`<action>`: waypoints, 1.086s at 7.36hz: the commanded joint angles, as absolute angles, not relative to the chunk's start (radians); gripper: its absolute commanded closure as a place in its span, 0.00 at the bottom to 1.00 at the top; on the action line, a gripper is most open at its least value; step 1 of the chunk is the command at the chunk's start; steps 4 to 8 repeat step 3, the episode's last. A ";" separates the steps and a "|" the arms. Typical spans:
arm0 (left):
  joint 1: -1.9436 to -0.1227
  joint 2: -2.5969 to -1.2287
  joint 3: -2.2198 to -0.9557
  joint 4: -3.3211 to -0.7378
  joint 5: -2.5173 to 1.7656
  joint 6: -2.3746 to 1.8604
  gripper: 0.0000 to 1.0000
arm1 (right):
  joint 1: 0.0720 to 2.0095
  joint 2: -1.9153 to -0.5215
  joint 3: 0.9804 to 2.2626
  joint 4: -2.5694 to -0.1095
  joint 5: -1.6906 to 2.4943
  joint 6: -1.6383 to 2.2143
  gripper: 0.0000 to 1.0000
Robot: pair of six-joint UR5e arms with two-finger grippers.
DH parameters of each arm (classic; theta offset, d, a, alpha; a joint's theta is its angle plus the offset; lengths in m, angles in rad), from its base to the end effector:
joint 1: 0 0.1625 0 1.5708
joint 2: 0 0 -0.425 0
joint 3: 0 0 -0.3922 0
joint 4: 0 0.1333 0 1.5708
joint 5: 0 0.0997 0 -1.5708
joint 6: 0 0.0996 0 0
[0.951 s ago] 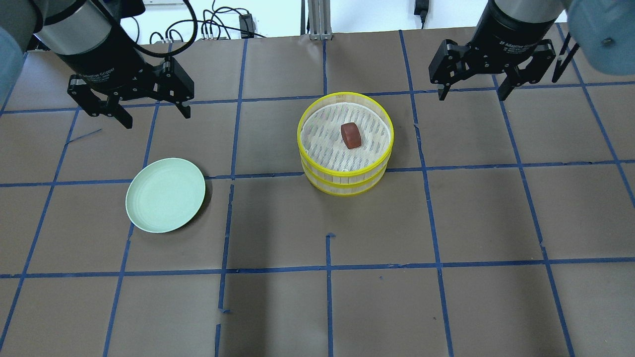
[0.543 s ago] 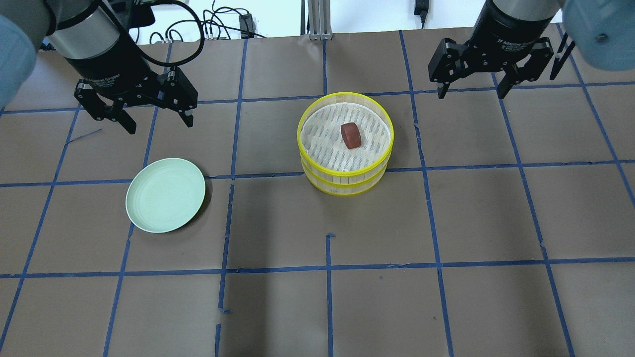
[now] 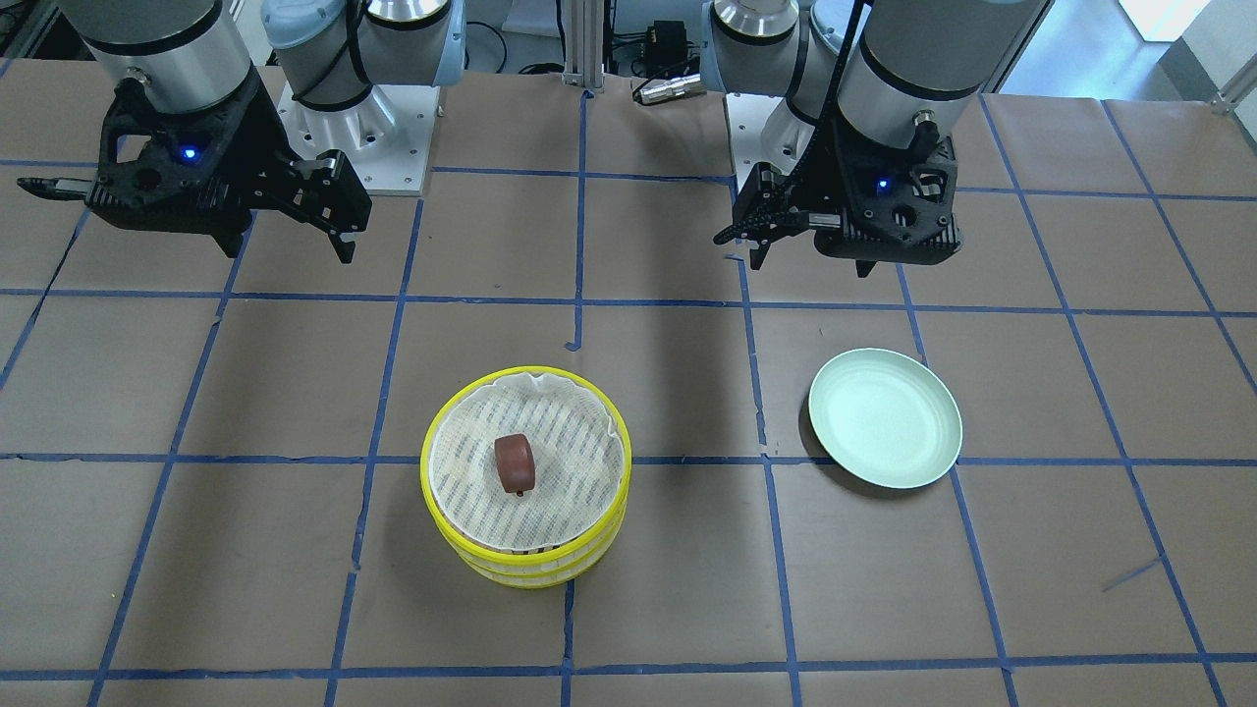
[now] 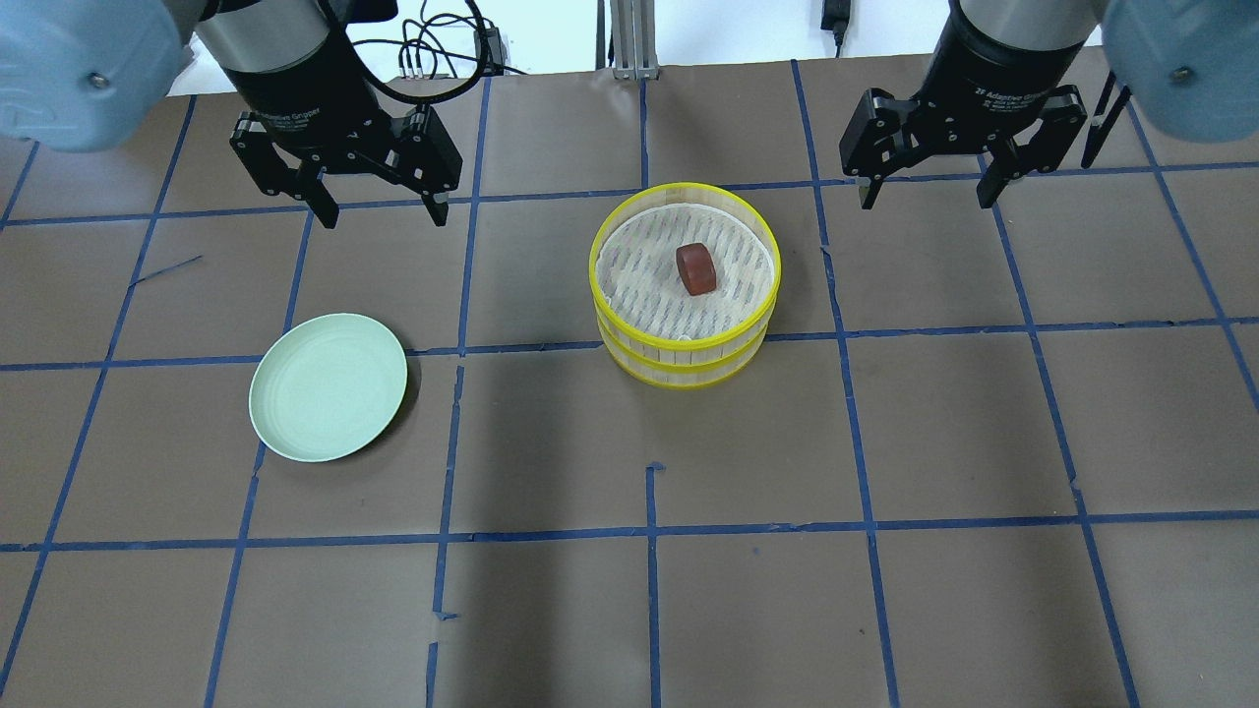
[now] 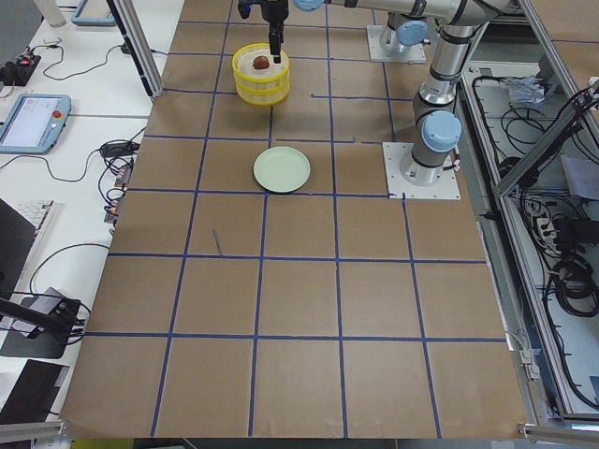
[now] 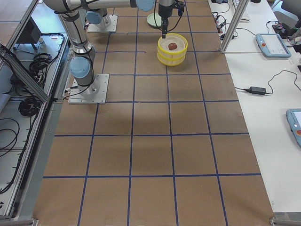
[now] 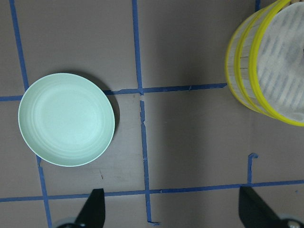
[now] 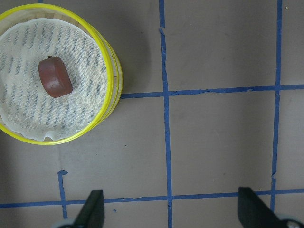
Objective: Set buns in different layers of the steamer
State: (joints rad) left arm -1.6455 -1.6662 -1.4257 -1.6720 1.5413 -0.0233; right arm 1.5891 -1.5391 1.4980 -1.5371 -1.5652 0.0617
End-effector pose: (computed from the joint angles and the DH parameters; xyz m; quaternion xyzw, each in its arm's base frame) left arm -0.1752 -0.5150 0.5005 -0.0253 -0.9992 -0.0264 0.0135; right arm 0.1431 -0.5032 0.5045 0.0217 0.9998 -0.0036 0.0029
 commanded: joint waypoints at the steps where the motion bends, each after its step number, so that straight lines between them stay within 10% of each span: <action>1: -1.646 -1.642 -1.454 -1.672 1.531 -0.025 0.00 | 1.589 -1.540 1.500 -1.545 -1.565 0.064 0.00; 8: -1.646 -1.641 -1.454 -1.672 1.529 -0.038 0.00 | 1.589 -1.540 1.502 -1.545 -1.563 0.063 0.00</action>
